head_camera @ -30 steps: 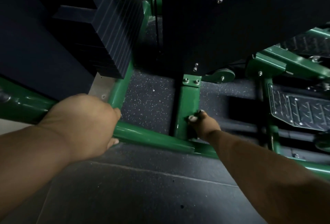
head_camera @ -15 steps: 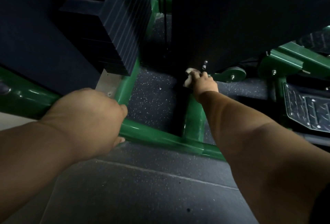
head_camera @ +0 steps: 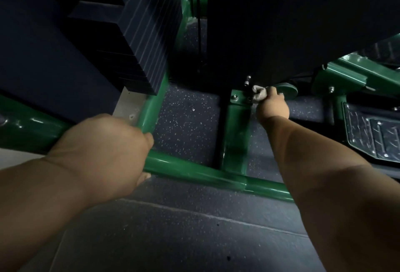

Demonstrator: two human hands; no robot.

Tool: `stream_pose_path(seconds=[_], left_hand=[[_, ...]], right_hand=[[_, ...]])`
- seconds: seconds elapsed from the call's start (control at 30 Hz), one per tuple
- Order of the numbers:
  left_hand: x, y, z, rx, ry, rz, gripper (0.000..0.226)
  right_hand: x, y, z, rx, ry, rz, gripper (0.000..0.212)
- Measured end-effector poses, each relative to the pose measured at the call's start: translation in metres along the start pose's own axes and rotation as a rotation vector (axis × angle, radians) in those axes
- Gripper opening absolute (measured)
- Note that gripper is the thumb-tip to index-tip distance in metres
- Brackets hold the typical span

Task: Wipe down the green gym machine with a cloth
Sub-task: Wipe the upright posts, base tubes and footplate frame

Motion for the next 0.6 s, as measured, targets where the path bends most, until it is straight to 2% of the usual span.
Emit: stream_pose_path(seconds=[0.13,0.3,0.4,0.47,0.53,0.6], left_hand=[[0.002,0.0,0.001,-0.086,-0.005,0.008,0.047],[0.01,-0.001,0.001,-0.062,-0.108,0.055,0.046],[0.008,0.001,-0.001,-0.05,-0.149,0.082,0.046],[0.002,0.001,0.003,-0.061,-0.062,0.125,0.046],[0.0,0.0,0.003,-0.082,-0.003,0.072,0.051],[-0.001,0.0,0.0,-0.05,0.048,0.038,0.053]], right_hand=[[0.007,-0.006,0.01,0.124,-0.116,-0.098,0.061],[0.0,-0.014,0.012,0.167,-0.152,-0.198,0.039],[-0.009,-0.029,0.009,0.241,-0.217,-0.197,0.052],[-0.014,-0.032,0.005,0.144,-0.096,-0.131,0.047],[-0.012,-0.027,0.001,0.014,0.086,-0.09,0.029],[0.002,-0.02,-0.007,0.001,0.081,-0.221,0.03]])
Point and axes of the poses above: each hand's wrist, its own y-axis towards the middle knuckle, its own z-axis out of the palm, x = y × z, the point moved 2 cm from there along y, towards the middle knuckle, and after that the axes turned 4 degrees about -z, right-handed, at the moved point
